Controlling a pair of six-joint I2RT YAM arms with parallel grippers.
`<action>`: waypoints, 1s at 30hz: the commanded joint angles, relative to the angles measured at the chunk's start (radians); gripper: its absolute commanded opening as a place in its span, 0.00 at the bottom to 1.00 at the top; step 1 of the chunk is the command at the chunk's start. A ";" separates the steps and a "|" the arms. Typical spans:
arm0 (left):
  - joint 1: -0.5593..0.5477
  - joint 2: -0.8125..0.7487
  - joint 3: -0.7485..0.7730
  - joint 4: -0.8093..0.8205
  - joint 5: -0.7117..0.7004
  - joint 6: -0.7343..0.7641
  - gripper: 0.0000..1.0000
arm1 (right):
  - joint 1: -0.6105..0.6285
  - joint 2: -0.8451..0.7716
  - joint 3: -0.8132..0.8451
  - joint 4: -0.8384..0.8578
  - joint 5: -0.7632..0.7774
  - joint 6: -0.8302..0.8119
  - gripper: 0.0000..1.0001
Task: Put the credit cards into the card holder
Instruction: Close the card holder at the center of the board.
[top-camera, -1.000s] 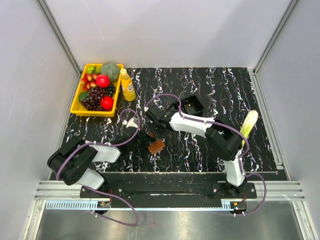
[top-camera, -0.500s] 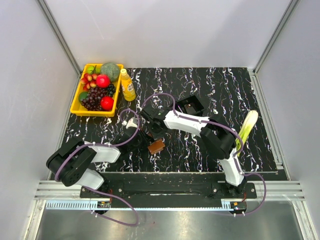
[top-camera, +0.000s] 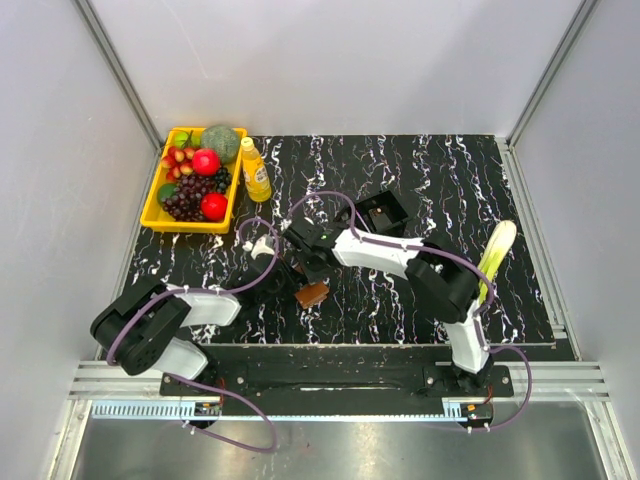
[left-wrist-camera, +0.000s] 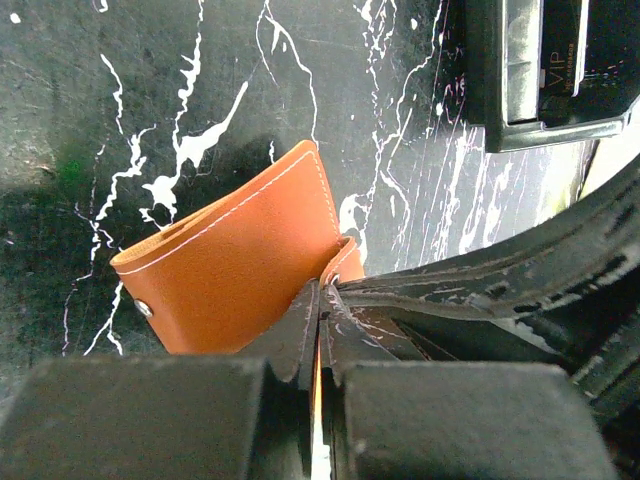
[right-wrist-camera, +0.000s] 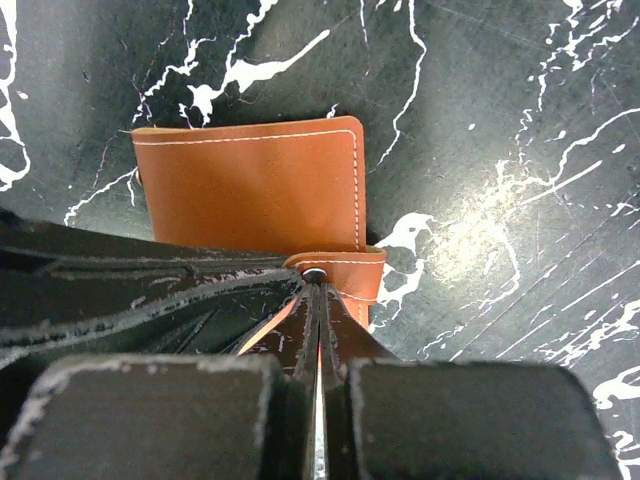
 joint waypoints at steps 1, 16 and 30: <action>-0.015 0.174 -0.058 -0.399 -0.051 0.045 0.00 | 0.070 0.042 -0.194 0.275 -0.103 0.110 0.00; -0.016 0.261 -0.010 -0.438 -0.054 0.043 0.00 | 0.036 -0.262 -0.293 0.389 0.173 0.144 0.00; -0.016 0.252 -0.022 -0.410 -0.039 0.054 0.00 | -0.042 -0.275 -0.265 0.364 0.218 0.089 0.00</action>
